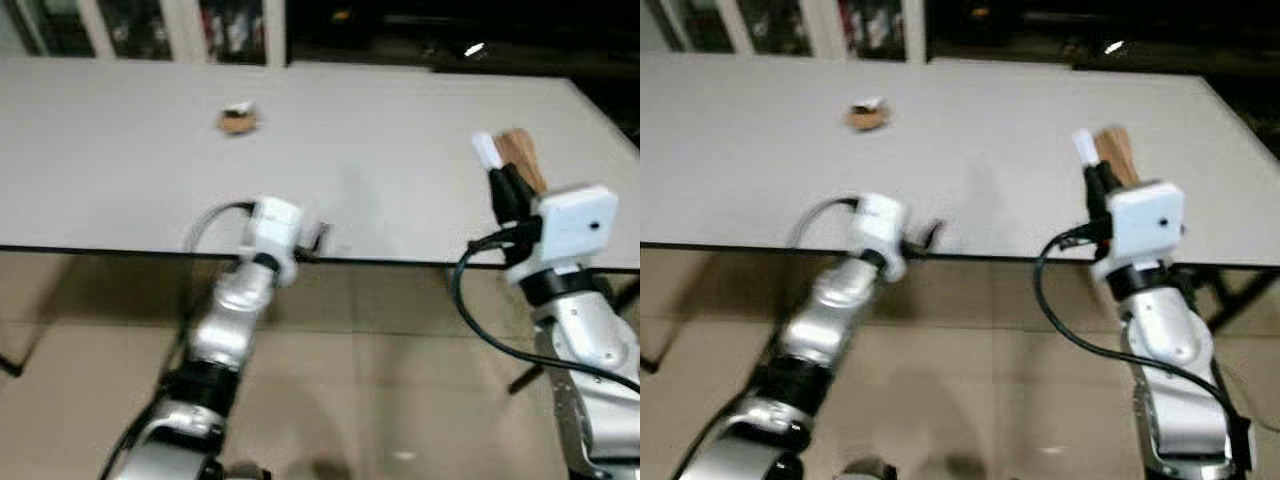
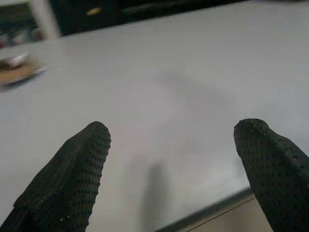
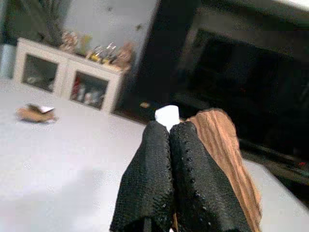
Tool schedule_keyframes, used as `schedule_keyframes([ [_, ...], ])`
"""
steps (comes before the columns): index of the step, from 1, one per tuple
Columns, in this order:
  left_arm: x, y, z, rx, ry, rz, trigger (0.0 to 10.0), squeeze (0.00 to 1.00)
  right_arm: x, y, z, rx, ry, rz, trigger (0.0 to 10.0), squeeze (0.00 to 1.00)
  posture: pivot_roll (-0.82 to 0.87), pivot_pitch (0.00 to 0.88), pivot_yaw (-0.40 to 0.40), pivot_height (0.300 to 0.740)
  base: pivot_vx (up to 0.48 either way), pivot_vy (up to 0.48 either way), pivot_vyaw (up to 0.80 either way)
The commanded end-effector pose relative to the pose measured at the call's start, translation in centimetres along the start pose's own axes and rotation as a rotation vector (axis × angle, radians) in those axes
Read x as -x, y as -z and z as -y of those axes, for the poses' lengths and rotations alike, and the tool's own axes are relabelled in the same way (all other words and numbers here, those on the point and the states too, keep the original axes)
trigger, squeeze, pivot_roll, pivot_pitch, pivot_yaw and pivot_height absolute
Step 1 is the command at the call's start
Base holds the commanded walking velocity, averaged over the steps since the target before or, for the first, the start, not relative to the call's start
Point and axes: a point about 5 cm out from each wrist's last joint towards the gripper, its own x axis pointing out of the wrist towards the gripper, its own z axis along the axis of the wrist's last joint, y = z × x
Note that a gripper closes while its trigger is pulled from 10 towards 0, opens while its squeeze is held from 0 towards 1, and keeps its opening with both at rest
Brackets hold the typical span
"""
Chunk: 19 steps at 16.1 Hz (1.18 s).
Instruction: Picking trash to rubbish bin
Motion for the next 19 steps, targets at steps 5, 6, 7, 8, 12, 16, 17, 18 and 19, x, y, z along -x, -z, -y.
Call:
schedule_keyframes([
  [5,0.1,-0.1,-1.5,0.018,-0.056,0.009,10.0,0.0,-0.2,-0.2,-0.3,-0.006,-0.006,0.015,10.0,0.0,0.16,0.086,-0.013,0.74,0.0,0.0,0.0],
  [6,0.1,-0.3,-1.5,0.015,-0.054,0.017,10.0,0.0,-0.2,-0.2,-0.3,-0.005,-0.007,0.015,10.0,0.0,0.16,0.086,-0.013,0.74,0.274,0.0,0.0],
  [7,0.0,-0.6,-1.6,0.011,-0.057,0.032,10.0,0.0,-0.2,-0.3,-0.4,-0.003,-0.009,0.018,10.0,0.0,0.15,0.088,-0.013,0.74,0.304,0.0,0.0],
  [8,0.0,-0.8,-1.7,0.015,-0.063,0.042,10.0,0.0,-0.2,-0.3,-0.4,-0.002,-0.01,0.019,10.0,0.0,0.15,0.088,-0.013,0.74,0.33,0.0,0.0],
  [12,-0.1,-1.1,-2.1,0.02,-0.086,0.054,10.0,0.0,-0.1,-0.3,-0.5,0.002,-0.013,0.018,10.0,0.0,0.15,0.091,-0.015,0.74,0.409,0.0,0.0],
  [16,0.0,-1.2,-2.3,0.025,-0.095,0.063,10.0,0.0,-0.2,-0.3,-0.5,0.004,-0.018,0.018,10.0,0.0,0.15,0.094,-0.016,0.74,0.456,0.0,0.0],
  [17,0.0,-1.2,-2.4,0.026,-0.097,0.063,10.0,0.0,-0.2,-0.3,-0.5,0.004,-0.018,0.018,10.0,0.0,0.15,0.095,-0.015,0.74,0.458,0.0,0.0],
  [18,-0.1,-1.2,-2.4,0.028,-0.099,0.062,10.0,0.0,-0.2,-0.3,-0.5,0.004,-0.018,0.018,10.0,0.0,0.15,0.095,-0.014,0.74,0.458,0.0,0.0],
  [19,-0.1,-1.2,-2.4,0.029,-0.099,0.062,10.0,0.0,-0.2,-0.3,-0.5,0.004,-0.018,0.018,10.0,0.0,0.15,0.095,-0.014,0.74,0.458,0.0,0.0],
])
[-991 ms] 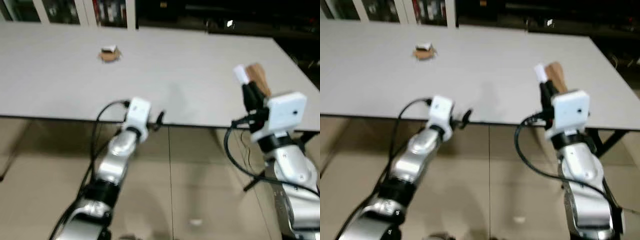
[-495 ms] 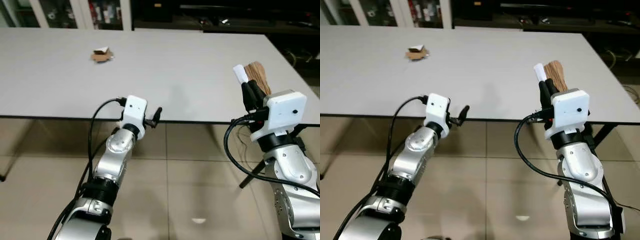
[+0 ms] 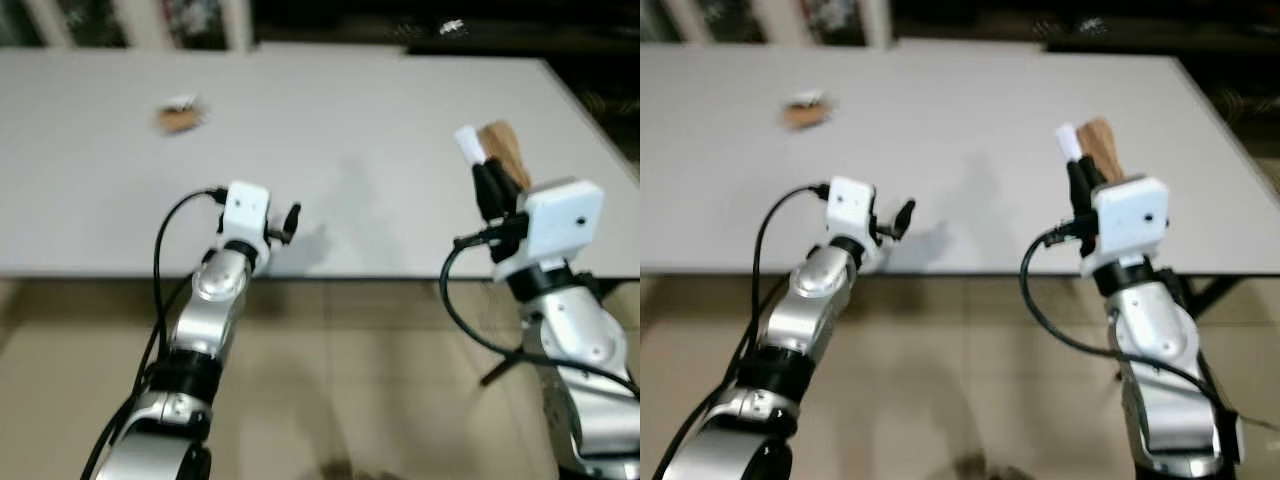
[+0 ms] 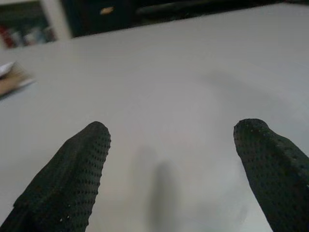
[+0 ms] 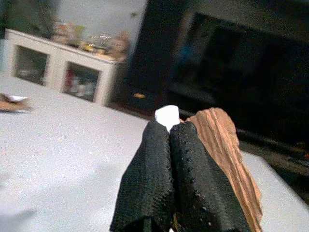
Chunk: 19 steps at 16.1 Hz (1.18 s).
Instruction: Picking trash to rubbish bin
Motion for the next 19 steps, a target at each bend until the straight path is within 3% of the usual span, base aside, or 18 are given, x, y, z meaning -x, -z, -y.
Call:
schedule_keyframes([
  [1,-0.2,-0.4,0.9,0.001,0.027,0.015,10.0,0.0,0.1,0.0,0.2,0.007,0.012,-0.003,10.0,0.0,0.16,0.094,-0.013,0.74,0.458,0.0,0.0],
  [9,-0.3,-0.3,0.6,0.008,0.0,-0.001,10.0,0.0,0.1,0.2,0.3,0.01,0.013,-0.006,10.0,0.0,0.16,0.095,-0.012,0.74,0.416,0.0,0.0],
  [14,-0.4,0.1,0.1,0.005,-0.039,-0.032,10.0,0.0,0.1,0.2,0.3,0.012,0.011,-0.007,10.0,0.0,0.15,0.091,-0.014,0.74,0.0,0.0,0.0],
  [19,-0.3,0.5,0.3,0.023,-0.045,-0.058,10.0,0.0,0.1,0.2,0.3,0.014,0.007,-0.008,10.0,0.0,0.15,0.09,-0.017,0.74,0.0,0.383,0.0],
])
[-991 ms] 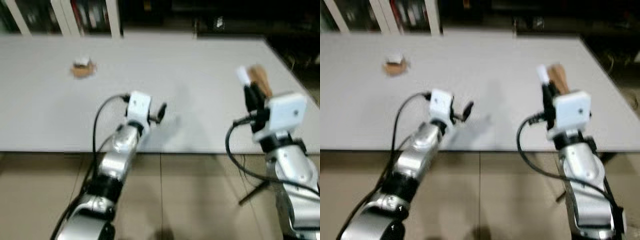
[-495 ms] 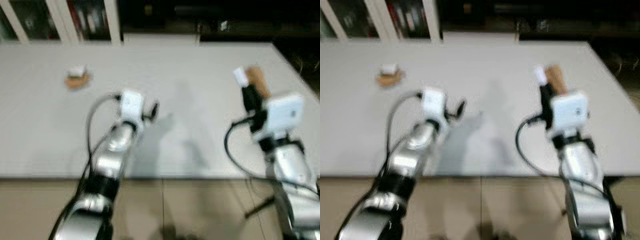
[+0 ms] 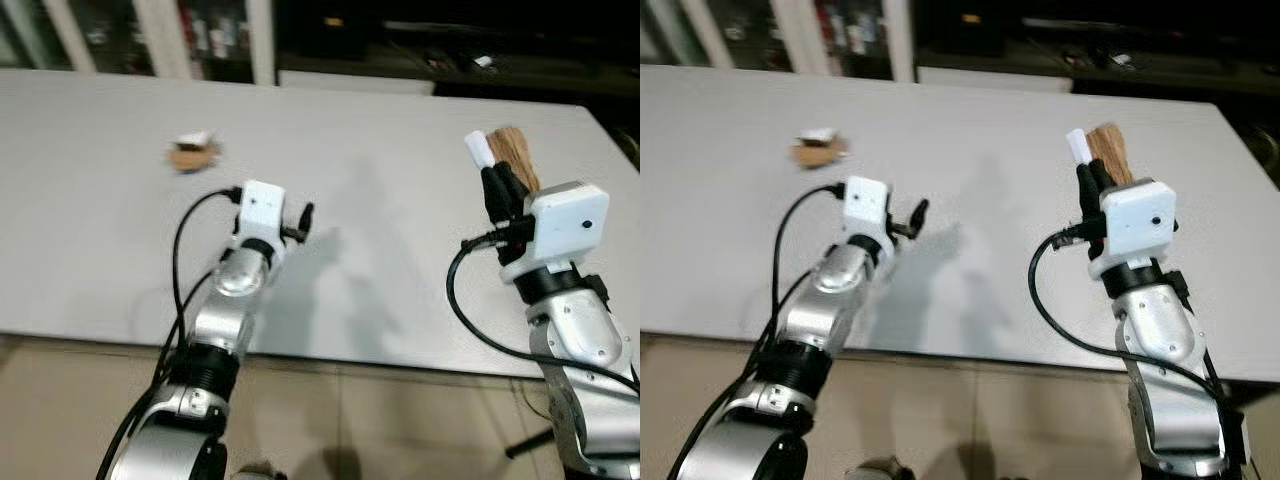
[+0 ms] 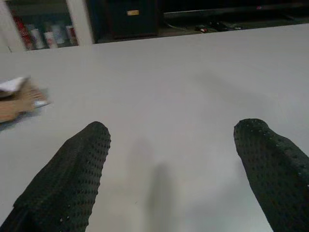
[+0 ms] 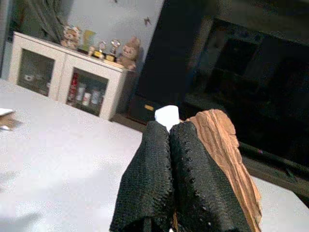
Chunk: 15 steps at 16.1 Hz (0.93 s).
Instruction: Picking trash to rubbish bin
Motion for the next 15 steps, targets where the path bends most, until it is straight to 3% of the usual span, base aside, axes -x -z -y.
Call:
schedule_keyframes([
  [1,0.17,0.43,-0.54,-0.006,-0.025,-0.024,10.0,0.0,-0.06,-0.29,0.02,0.011,-0.003,0.011,10.0,0.0,0.15,0.091,-0.016,0.74,0.0,0.48,0.0],
  [6,0.02,0.43,-0.55,-0.017,-0.02,-0.03,10.0,0.0,-0.15,-0.32,0.06,0.018,0.0,0.013,10.0,0.0,0.15,0.088,-0.011,0.74,0.0,0.48,0.0],
  [10,0.04,0.11,0.02,-0.026,0.041,-0.003,10.0,0.0,-0.22,-0.34,0.14,0.024,0.004,0.014,10.0,0.0,0.15,0.081,-0.008,0.74,0.0,0.0,0.0],
  [15,0.21,0.15,0.05,-0.03,0.062,0.01,10.0,0.0,-0.18,-0.42,0.16,0.037,-0.001,0.017,10.0,0.0,0.15,0.081,-0.008,0.74,0.406,0.0,0.0],
])
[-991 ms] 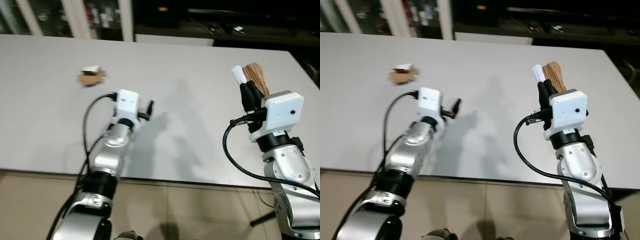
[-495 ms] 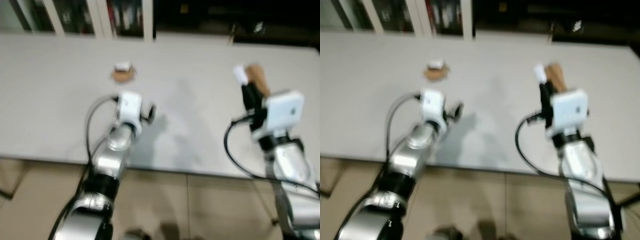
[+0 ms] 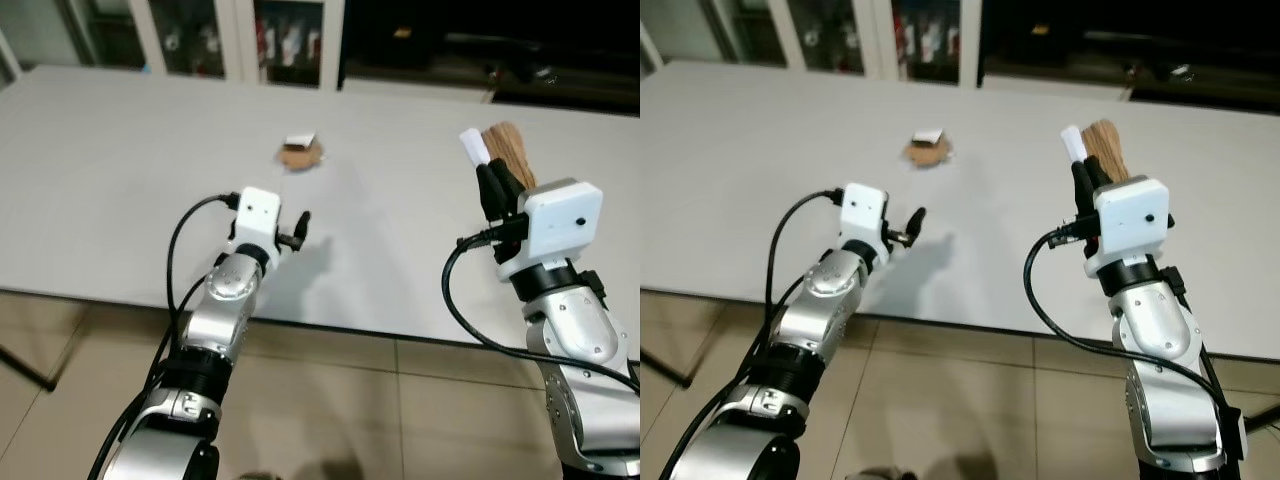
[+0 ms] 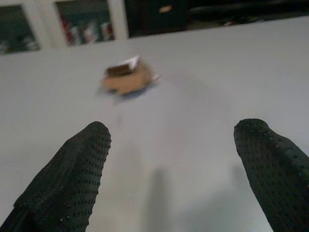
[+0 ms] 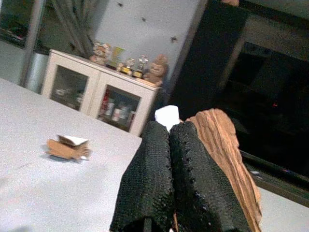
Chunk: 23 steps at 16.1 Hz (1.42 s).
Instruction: Picking trash to rubbish bin
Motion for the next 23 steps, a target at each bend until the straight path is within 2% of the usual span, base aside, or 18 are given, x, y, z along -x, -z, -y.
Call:
schedule_keyframes([
  [1,-0.19,-0.53,0.51,-0.005,0.025,0.019,10.0,0.0,0.04,-0.21,0.47,0.018,0.012,0.008,10.0,0.0,0.15,0.081,-0.009,0.74,0.469,0.0,0.0],
  [14,-0.08,-0.54,0.46,0.007,0.01,0.027,10.0,0.0,-0.02,-0.22,0.18,0.037,-0.003,0.005,10.0,0.0,0.15,0.09,-0.013,0.74,0.472,0.0,0.0],
  [16,-0.05,-0.83,0.38,0.0,-0.004,0.049,10.0,0.0,0.0,-0.2,0.16,0.037,-0.005,0.004,10.0,0.0,0.15,0.093,-0.016,0.74,0.0,0.0,0.0],
  [23,0.04,-0.51,0.3,-0.004,-0.025,0.032,10.0,0.0,0.25,-0.16,0.08,0.037,-0.008,-0.005,10.0,0.0,0.14,0.104,-0.019,0.74,0.0,0.0,0.0],
])
